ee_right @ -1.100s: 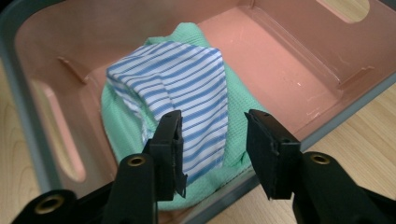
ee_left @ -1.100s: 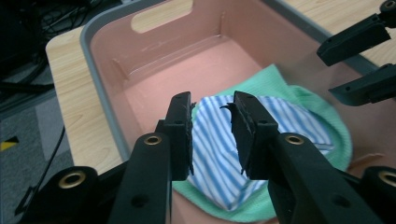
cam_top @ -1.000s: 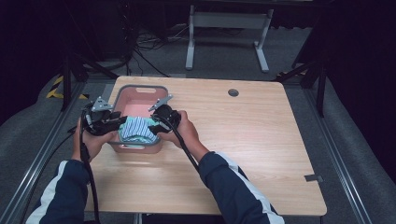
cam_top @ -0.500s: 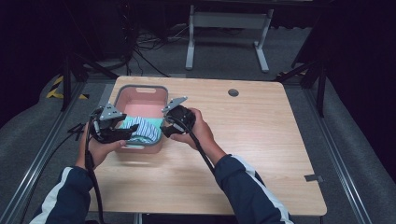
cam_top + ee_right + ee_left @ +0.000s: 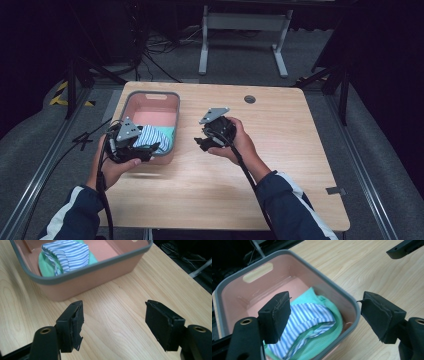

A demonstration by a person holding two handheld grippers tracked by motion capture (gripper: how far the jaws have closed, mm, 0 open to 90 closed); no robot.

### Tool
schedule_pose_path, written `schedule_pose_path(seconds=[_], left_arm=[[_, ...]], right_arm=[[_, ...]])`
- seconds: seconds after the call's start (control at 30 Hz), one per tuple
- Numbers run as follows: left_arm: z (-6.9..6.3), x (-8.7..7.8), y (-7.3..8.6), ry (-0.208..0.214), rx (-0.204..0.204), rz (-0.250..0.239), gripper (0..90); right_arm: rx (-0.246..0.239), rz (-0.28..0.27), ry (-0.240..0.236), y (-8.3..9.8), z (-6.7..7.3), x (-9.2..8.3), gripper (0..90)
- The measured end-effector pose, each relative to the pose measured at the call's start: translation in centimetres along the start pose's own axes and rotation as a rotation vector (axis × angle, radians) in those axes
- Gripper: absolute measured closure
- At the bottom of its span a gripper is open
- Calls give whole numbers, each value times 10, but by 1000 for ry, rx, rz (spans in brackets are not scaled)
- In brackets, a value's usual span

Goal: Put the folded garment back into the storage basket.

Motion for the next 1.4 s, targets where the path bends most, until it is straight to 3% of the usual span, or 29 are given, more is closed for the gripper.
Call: schedule_pose_path(seconds=[0.13,0.27,0.37,0.57,0.9,1.17,1.4], left_arm=[[-16,8,-1,23,45,20,246],[-26,13,-2,40,60,19,244],[-35,15,-2,46,96,30,240],[-52,20,-3,83,123,25,241],[-90,35,5,152,222,62,212],[-107,46,14,209,244,73,205],[-121,63,28,245,270,119,180]], right_arm=[[17,-2,7,16,-7,-11,315],[41,-9,8,28,-12,-21,314],[27,-5,26,38,-15,-30,314],[13,12,57,57,-19,-44,312],[24,22,93,93,-29,-64,306],[66,26,99,133,-35,-75,280],[78,24,103,165,-34,-84,281]])
Point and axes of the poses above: each handheld gripper's, and its own axes: x roughly forward along the jaws, y roughly out of its underside, z roughly to its left, the point moved 4 cm from there along x, roughly forward along the jaws, and after that the axes turned 2 degrees about -y, right-handed, at the moved point
